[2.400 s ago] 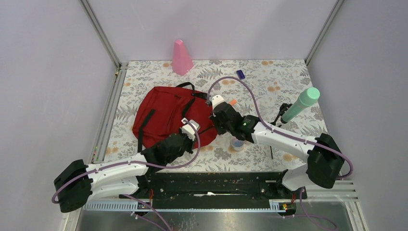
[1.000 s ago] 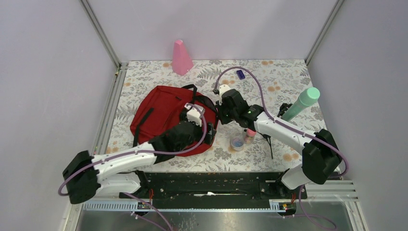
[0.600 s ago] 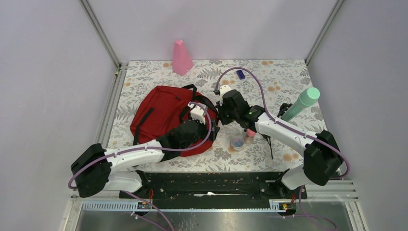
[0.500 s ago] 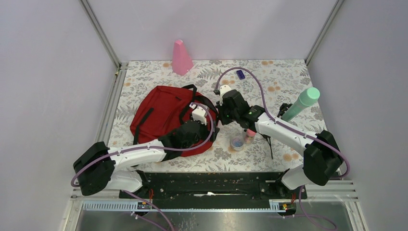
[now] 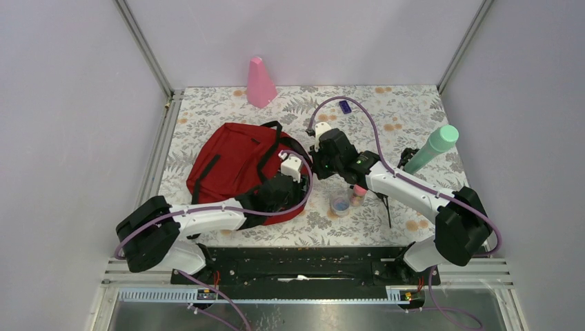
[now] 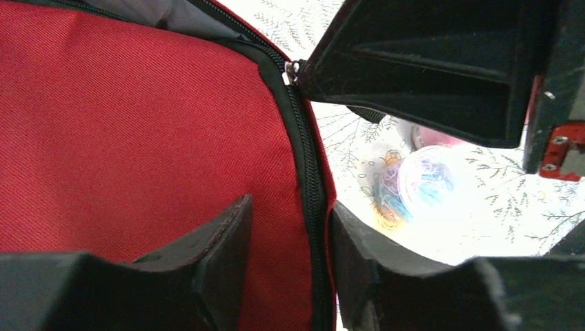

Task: Pack the student bag
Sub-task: Zip the student bag at the center of the board.

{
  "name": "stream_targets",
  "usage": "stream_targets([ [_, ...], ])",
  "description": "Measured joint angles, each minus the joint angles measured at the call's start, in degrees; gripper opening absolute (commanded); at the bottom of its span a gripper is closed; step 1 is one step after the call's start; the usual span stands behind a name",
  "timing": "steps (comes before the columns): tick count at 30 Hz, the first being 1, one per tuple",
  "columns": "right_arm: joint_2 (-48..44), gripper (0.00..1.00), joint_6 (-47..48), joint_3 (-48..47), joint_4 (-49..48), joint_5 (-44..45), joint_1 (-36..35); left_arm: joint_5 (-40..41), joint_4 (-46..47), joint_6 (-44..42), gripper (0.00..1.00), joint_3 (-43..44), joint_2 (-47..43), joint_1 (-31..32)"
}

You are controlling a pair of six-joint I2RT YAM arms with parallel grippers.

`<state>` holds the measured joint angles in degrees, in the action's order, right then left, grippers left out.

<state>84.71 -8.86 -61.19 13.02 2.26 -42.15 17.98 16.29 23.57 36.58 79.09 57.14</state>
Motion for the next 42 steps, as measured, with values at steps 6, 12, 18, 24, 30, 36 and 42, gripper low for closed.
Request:
stream_targets([
  [6,0.0,0.0,0.0,0.0,0.0,0.04,0.0,0.0,0.15,-0.15,0.11,0.04,0.33,0.0],
  [12,0.24,0.0,-0.02,-0.02,0.0,0.85,0.0,0.04,0.09,-0.15,0.0,0.04,0.52,-0.15],
  [18,1.07,0.0,-0.02,-0.02,-0.04,2.32,0.0,0.0,0.11,0.26,0.0,-0.44,0.2,-0.15],
  [24,2.32,0.0,0.02,-0.39,-0.55,3.34,-0.02,-0.74,0.7,1.18,0.0,-2.54,-1.53,-0.15],
  [30,3.26,0.0,0.37,-0.76,-1.03,4.35,-0.13,-1.46,1.29,2.86,0.0,-5.14,-4.09,-0.2],
  [36,4.24,0.0,1.05,-0.85,-1.64,4.42,-0.2,-2.43,0.87,3.74,0.0,-6.45,-5.75,-0.2],
  [42,5.46,0.0,1.36,-0.9,-1.77,4.42,-0.22,-3.21,-1.53,3.96,0.0,-8.26,-9.27,-0.22],
])
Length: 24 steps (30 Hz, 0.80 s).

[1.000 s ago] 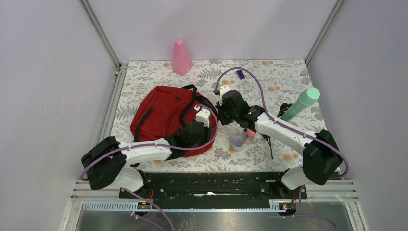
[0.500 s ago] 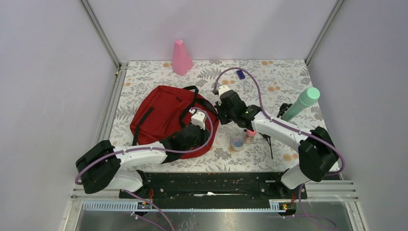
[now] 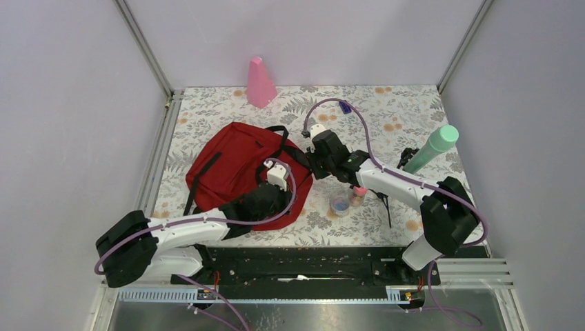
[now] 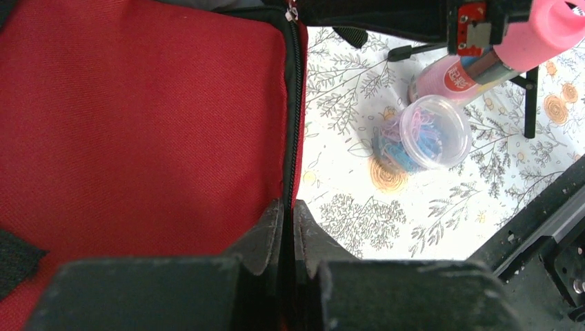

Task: Pack the student bag
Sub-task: Zip the student bag at the center of the board.

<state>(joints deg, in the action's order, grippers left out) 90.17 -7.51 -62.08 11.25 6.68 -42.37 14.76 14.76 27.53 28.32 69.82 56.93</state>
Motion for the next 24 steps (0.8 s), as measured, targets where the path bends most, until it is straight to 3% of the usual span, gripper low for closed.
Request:
stream_targets([
  [21,10.6,0.0,0.83,-8.26,0.5,-3.34,-1.4,-0.66,-11.56,6.45,0.0,-7.48,-16.13,-0.52],
  [22,10.93,0.0,0.9,-8.57,0.55,-3.63,-1.44,-0.66,-12.11,6.58,0.01,-7.48,-16.35,-0.59],
  [23,11.13,0.0,1.09,-8.83,0.79,-3.82,-1.46,-0.74,-12.85,6.64,0.11,-7.48,-16.74,-0.63],
  [24,11.15,0.0,1.18,-8.98,1.05,-4.2,-1.46,-0.83,-13.35,6.67,0.26,-7.45,-17.18,-0.63],
])
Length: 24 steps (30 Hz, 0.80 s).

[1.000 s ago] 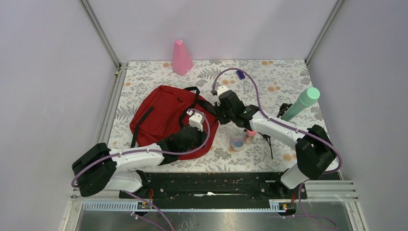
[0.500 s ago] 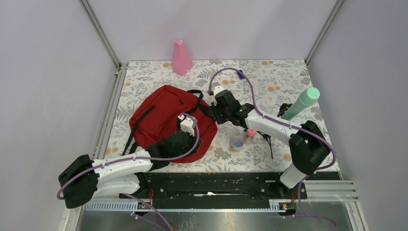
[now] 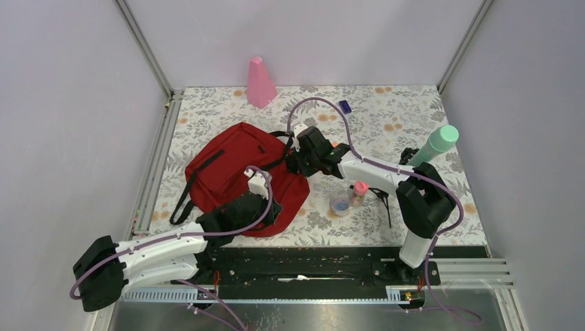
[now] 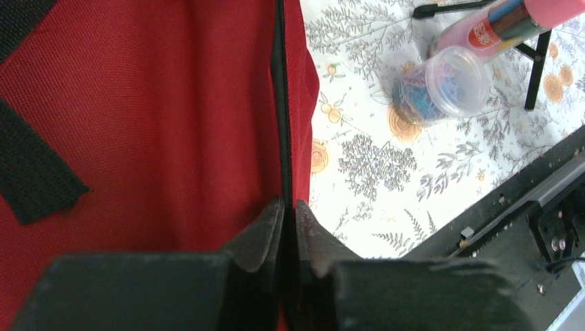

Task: Pack the student bag
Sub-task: Zip the student bag at the center of the board.

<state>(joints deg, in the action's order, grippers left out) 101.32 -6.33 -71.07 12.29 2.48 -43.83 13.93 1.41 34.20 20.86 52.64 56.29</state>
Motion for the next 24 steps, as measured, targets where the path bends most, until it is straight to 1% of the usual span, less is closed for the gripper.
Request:
stream_targets([
  [1,0.0,0.0,0.11,-0.02,0.15,-0.22,0.0,-0.07,-0.57,0.07,0.42,0.09,-0.48,0.0],
  [2,0.0,0.0,0.48,-0.04,0.09,0.0,0.0,-0.35,-1.53,-0.13,0.55,0.31,-0.87,0.02],
  [3,0.0,0.0,0.74,-0.04,0.11,0.2,0.15,-1.14,-3.21,0.04,0.67,0.72,-1.33,0.22],
  [4,-0.02,0.0,0.92,-0.04,0.24,0.24,0.44,-1.64,-4.74,0.09,0.72,1.36,-1.4,0.35],
  [5,-0.11,0.0,0.96,-0.04,0.31,0.24,0.66,-1.99,-5.66,0.11,0.75,2.27,-1.09,0.5],
  [9,-1.75,0.0,0.92,0.39,1.33,-0.66,1.36,-2.54,-6.86,-0.92,0.8,8.96,3.39,0.31],
  [12,-4.72,0.0,0.42,1.73,2.05,-1.73,1.51,-2.1,-3.63,-2.14,0.82,13.88,8.37,-0.55],
  [15,-7.08,0.0,-0.02,2.78,2.43,-2.47,1.57,-1.38,1.18,-3.37,0.81,14.73,12.33,-1.9],
  [20,-8.31,0.0,-0.24,3.21,2.64,-3.21,1.6,1.05,4.39,-5.6,0.7,14.58,17.18,-3.5],
  [21,-8.31,0.0,-0.24,3.21,2.64,-3.34,1.6,1.31,5.2,-5.95,0.7,14.4,17.66,-3.67],
  [24,-8.31,0.0,-0.22,3.21,2.67,-3.69,1.6,1.27,7.72,-6.88,0.74,14.1,18.62,-3.85],
])
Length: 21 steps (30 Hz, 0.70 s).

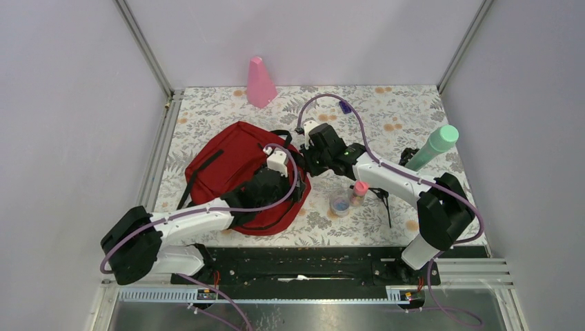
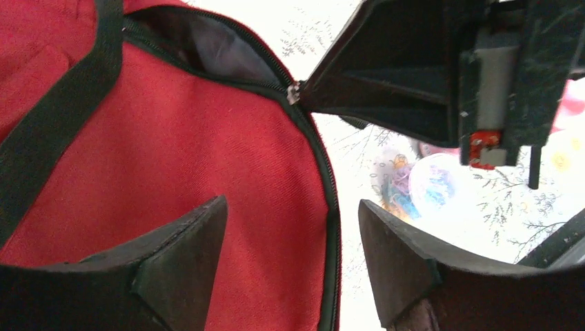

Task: Pack the student bag
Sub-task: Zip the student bag at the center of the board.

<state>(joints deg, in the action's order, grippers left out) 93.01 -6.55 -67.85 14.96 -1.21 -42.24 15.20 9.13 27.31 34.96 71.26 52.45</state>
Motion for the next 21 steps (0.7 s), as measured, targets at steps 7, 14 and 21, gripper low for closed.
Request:
stream_targets([
  [7,0.0,0.0,-0.48,0.0,0.0,0.0,0.0,-1.07,5.55,-1.27,0.58,0.7,5.79,0.0],
  [14,0.0,0.0,-0.87,0.0,0.0,0.09,0.0,-1.73,6.91,-3.28,0.05,1.64,8.24,0.0],
  [21,0.24,0.0,-1.53,-0.39,0.22,2.23,0.0,-2.25,7.82,-3.58,0.0,1.36,8.26,-0.02],
])
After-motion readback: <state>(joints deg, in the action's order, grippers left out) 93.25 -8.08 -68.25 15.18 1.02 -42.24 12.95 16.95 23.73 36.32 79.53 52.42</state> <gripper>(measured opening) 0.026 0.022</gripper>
